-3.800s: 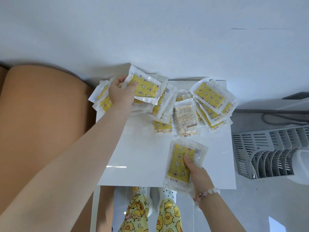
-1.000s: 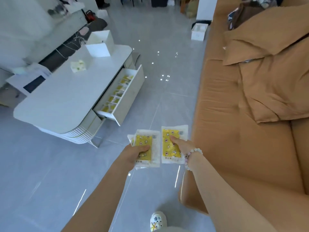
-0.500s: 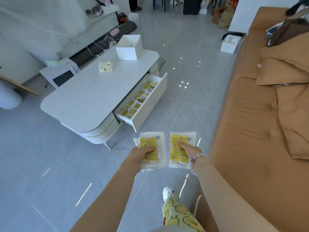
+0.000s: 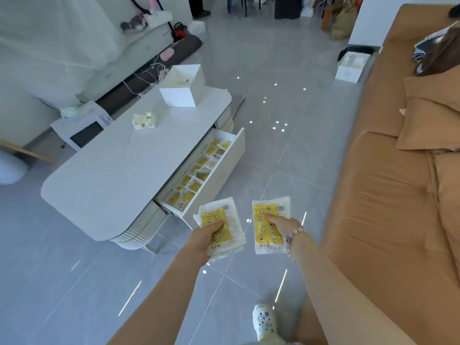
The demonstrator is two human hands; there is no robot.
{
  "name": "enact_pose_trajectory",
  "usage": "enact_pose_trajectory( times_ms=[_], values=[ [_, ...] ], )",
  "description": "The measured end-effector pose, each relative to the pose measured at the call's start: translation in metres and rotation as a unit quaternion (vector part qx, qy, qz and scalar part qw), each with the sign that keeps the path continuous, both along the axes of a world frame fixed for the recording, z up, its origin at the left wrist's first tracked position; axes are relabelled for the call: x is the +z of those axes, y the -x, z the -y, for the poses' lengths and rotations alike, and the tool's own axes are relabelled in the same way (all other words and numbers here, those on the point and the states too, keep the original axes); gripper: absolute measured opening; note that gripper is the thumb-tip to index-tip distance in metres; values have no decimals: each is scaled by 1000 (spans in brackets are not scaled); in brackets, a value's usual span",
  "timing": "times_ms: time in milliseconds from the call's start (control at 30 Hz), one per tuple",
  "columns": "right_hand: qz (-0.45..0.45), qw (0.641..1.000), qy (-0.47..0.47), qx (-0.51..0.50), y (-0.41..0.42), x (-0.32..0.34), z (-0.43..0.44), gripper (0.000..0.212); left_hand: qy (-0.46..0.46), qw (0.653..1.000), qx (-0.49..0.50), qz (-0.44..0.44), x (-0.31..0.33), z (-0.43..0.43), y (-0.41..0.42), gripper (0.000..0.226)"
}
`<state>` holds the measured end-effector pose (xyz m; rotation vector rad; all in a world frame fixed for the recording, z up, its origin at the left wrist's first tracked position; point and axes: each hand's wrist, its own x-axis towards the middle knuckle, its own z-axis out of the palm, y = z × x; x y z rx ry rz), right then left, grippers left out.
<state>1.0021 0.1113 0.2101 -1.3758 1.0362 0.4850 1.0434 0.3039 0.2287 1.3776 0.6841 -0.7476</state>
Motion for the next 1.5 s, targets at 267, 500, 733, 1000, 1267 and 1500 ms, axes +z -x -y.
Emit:
enact_pose_trajectory(
  times_ms=[267,500,733,1000,1267,1500],
  values=[
    [-13,998,3,67,-102,-3,8,47,-7,993,117,-16,-17,10,-78,20],
    [-16,992,-12,124,-208,-21,2,44,-21,981,189,-27,-58,2,-171,28],
    [-4,986,-7,166,-332,-10,26,33,-61,980,184,-51,-117,2,-287,39],
    [-37,987,40,151,-427,-31,51,33,-38,962,242,-118,-151,-11,-351,35],
    [-134,961,-11,240,-472,-100,1,38,9,920,345,-186,-190,-38,-352,27],
    [-168,900,-3,403,-548,-213,-61,81,-33,875,431,-216,-256,-96,-360,14]
  ],
)
